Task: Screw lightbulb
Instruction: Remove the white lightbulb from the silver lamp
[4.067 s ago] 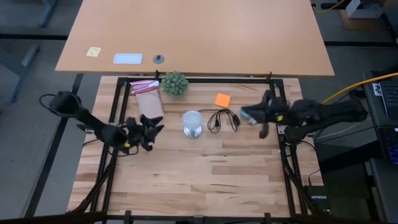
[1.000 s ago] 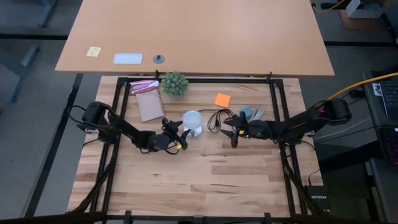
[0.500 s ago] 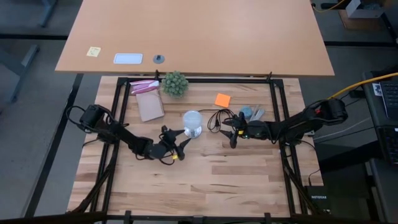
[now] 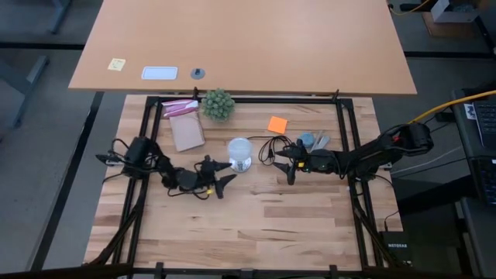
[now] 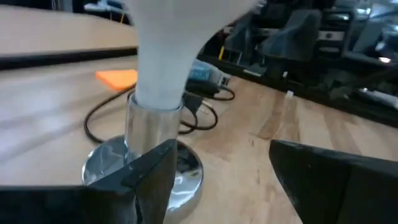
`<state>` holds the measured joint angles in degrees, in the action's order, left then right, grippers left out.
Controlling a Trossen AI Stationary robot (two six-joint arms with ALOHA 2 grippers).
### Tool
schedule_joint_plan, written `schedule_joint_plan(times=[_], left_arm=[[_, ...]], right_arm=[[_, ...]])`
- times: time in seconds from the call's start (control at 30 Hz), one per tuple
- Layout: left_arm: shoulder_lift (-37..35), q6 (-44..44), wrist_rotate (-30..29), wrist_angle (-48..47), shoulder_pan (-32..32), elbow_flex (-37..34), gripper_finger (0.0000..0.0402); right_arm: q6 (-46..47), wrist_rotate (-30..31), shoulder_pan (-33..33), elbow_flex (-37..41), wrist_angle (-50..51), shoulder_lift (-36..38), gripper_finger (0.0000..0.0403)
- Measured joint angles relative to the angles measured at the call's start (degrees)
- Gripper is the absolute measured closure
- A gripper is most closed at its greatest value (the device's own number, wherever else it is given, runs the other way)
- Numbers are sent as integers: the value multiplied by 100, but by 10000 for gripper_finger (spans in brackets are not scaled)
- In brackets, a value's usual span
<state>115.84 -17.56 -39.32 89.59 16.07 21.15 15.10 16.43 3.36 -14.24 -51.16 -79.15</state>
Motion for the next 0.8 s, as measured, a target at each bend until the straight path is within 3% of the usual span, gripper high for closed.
schedule_joint_plan(times=[0.23, 0.8], left_arm=[[228, -85, 1014, 50, -562, 175, 155], [152, -1437, 1046, 38, -631, 214, 155]], right_arm=[[1, -61, 0, 0, -21, 0, 175], [1, -65, 0, 0, 5, 0, 175]])
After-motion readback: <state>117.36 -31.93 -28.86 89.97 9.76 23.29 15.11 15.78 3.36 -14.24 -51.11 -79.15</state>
